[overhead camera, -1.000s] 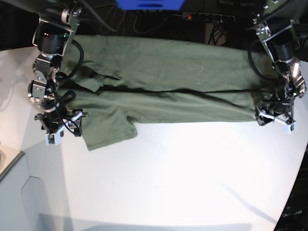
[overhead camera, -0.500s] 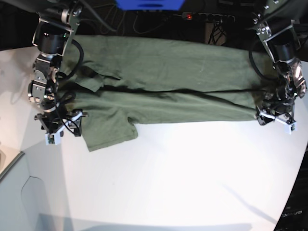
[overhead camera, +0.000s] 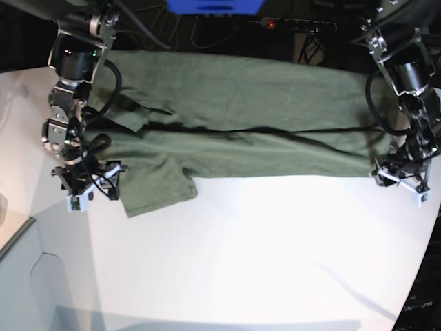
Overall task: Layout the t-shirt on the table in an organized manner, then fold the t-shirt properly
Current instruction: 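Hold the shirt sides with both grippers and adjust the fold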
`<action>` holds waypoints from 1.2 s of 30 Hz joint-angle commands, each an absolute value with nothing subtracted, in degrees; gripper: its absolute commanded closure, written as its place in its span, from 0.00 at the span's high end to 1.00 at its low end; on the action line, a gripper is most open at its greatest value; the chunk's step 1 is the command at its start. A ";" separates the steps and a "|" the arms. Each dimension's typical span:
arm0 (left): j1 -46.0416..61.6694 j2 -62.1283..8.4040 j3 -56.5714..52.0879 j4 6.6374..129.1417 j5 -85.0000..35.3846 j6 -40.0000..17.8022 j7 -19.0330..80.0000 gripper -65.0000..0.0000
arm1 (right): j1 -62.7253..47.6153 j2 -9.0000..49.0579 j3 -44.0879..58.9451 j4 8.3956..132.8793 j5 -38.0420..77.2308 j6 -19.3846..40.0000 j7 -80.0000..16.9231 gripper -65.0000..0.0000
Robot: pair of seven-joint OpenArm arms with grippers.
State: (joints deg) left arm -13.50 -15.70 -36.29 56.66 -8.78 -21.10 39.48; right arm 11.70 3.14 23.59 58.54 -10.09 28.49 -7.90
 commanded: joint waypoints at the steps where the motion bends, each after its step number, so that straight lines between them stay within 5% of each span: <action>1: -14.55 -16.92 -36.35 57.54 -8.84 -18.51 38.37 0.50 | 12.97 3.47 23.60 59.56 -9.19 28.70 -6.55 0.61; 4: -14.46 -17.27 -36.26 57.10 -8.84 -14.73 36.70 0.50 | 12.97 3.30 23.60 59.56 -9.19 28.70 -6.46 0.61; 30: -16.92 -17.27 -29.49 41.01 -8.92 -14.11 18.59 0.48 | 12.62 3.56 23.60 59.56 -9.19 28.70 -6.55 0.61; 36: -17.10 -17.27 -29.49 41.01 -8.92 -14.11 18.59 0.13 | 12.97 3.38 23.60 59.56 -9.19 28.70 -6.64 0.61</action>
State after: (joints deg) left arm -16.03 -16.51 -29.47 40.49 -8.84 -14.11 18.35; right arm 11.64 2.98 23.59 58.54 -10.09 28.49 -7.92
